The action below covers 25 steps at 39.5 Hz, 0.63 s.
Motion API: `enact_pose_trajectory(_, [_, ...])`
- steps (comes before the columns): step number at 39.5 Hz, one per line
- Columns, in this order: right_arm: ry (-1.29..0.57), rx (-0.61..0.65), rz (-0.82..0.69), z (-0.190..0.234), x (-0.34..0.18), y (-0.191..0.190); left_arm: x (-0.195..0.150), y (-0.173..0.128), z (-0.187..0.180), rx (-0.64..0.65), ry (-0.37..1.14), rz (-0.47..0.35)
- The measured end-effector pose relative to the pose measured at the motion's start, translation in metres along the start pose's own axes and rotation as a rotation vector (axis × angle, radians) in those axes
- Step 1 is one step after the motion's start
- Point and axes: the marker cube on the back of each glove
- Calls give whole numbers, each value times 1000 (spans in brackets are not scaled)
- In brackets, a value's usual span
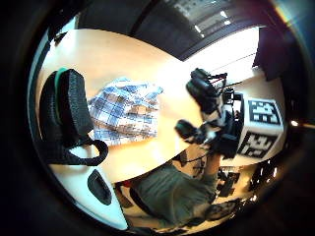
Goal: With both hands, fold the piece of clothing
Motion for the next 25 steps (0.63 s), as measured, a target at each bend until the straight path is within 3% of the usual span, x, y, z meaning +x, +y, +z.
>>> enact_pose_trajectory(3, [-50,-175,45,16,35,27,9,1,5,-4,-28,18])
enact_pose_trajectory(11, [-86,-305,217,20,120,71,34,4,15,-45,-90,56])
enact_pose_trajectory(18, [-80,-288,368,11,167,98,60,14,16,-13,-218,39])
enact_pose_trajectory(25, [-58,-258,398,-2,178,105,93,14,33,19,-238,102])
